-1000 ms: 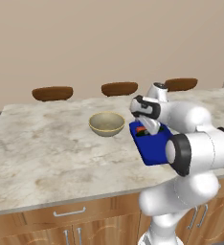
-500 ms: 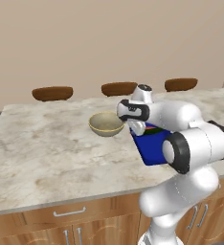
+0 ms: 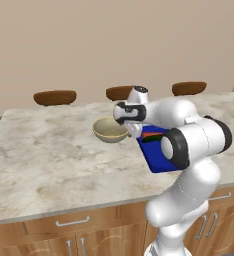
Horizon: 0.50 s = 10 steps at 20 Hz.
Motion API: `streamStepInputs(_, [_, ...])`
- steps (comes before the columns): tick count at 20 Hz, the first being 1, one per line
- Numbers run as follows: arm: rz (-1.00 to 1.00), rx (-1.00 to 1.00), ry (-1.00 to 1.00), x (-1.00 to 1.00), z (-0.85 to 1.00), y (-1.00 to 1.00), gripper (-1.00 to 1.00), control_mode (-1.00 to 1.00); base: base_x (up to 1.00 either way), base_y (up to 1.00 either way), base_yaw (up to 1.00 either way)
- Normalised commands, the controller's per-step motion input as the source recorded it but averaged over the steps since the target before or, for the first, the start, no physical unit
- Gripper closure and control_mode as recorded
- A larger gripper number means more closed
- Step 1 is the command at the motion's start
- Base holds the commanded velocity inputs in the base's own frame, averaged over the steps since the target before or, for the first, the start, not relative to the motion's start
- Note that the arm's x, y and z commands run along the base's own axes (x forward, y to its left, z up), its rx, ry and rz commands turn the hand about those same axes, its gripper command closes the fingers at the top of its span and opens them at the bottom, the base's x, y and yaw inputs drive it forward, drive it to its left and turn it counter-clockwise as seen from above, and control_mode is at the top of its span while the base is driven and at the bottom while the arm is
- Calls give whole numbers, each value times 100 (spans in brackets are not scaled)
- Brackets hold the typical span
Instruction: Place the two vegetables and bowl onto the tray for setting up a vegetable dip station.
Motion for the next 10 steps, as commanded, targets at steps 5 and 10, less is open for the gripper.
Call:
streamStepInputs(5, [0,0,-2,11,-11,11,-100,-100,0,0,0])
streamStepInputs(10, [0,0,-10,21,-28,8,-100,-100,0,0,0])
